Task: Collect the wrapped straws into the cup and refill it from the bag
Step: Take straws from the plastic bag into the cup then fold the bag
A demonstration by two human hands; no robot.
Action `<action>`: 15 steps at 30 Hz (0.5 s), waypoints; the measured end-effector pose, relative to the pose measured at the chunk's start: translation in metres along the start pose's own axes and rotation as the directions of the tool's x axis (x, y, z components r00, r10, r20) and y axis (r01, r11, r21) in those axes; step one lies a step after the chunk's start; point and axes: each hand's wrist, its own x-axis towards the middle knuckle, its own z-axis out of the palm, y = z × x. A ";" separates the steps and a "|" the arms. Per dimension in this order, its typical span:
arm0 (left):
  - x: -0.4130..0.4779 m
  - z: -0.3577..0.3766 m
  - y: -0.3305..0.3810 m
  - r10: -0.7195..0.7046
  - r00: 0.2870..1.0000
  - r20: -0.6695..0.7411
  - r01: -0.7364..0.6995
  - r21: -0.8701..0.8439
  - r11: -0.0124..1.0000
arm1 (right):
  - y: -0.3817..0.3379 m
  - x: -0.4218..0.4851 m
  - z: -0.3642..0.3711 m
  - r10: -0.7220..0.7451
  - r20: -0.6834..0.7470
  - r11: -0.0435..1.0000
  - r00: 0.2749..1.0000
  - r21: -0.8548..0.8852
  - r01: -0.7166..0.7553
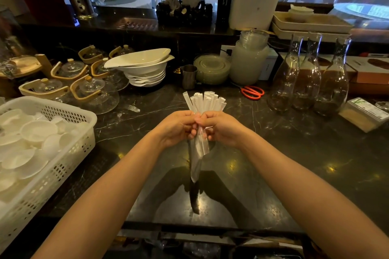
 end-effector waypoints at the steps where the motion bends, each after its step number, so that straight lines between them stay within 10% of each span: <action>1: 0.001 -0.001 -0.002 0.003 1.000 0.010 -0.003 0.008 1.000 | 0.002 0.001 0.000 0.011 0.003 1.000 1.000 0.027 -0.012; 15: 0.003 -0.006 -0.005 0.126 0.990 0.063 -0.129 0.033 0.991 | 0.012 0.006 0.005 -0.072 0.047 0.944 0.996 0.325 0.053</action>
